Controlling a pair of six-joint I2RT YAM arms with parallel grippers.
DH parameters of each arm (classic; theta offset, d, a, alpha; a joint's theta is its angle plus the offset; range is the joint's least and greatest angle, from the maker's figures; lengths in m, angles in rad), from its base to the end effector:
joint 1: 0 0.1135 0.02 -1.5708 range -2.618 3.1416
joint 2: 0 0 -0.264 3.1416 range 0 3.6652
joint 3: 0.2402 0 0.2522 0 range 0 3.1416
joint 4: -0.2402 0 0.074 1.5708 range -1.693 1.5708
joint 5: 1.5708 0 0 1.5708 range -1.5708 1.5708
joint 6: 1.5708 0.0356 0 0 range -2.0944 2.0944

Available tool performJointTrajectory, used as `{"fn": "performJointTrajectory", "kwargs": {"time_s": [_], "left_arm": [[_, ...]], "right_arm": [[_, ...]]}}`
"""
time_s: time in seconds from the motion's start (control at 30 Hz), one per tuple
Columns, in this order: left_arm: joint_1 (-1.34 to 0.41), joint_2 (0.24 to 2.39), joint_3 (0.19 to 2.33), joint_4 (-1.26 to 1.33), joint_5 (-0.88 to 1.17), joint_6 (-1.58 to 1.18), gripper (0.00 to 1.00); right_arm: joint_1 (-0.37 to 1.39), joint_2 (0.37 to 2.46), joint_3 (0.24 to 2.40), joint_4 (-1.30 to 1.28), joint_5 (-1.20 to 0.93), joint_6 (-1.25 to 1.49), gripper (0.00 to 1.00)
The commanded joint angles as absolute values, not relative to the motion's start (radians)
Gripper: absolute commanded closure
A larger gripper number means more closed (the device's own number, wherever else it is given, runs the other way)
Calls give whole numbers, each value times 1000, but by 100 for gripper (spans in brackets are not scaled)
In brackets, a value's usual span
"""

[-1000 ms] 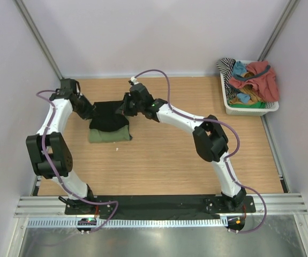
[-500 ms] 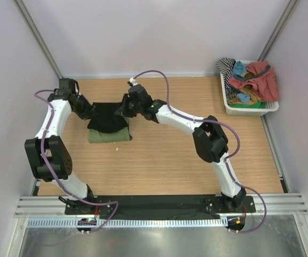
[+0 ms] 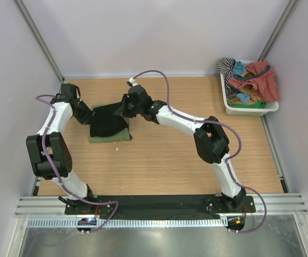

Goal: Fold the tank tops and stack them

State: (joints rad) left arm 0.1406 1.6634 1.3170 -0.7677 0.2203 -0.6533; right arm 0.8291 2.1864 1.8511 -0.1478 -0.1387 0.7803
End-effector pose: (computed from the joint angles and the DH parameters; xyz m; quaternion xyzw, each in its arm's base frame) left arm 0.3408 0.0404 0.2520 -0.3513 0.9025 -0.1606 0.1905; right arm 0.3478 0.3869 0.2543 -0.0567 0.8525 0.4131 0.3152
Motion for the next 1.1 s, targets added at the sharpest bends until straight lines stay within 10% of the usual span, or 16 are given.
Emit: {"fn": "performJointTrajectory", "kwargs": {"time_s": [0.0,0.37,1.07], "left_arm": [[150,1683,1313,-718,134,-641,93],[149,1638,1319,-695,55,-650,30],[144,1858,1463,-624,210,-669,33]], "right_arm": [[833,2213,1876,-106,-115,753,96],[831,2174,1831,-210,77,690,32],[733,2413,2134,-281,-133,765,25]]}}
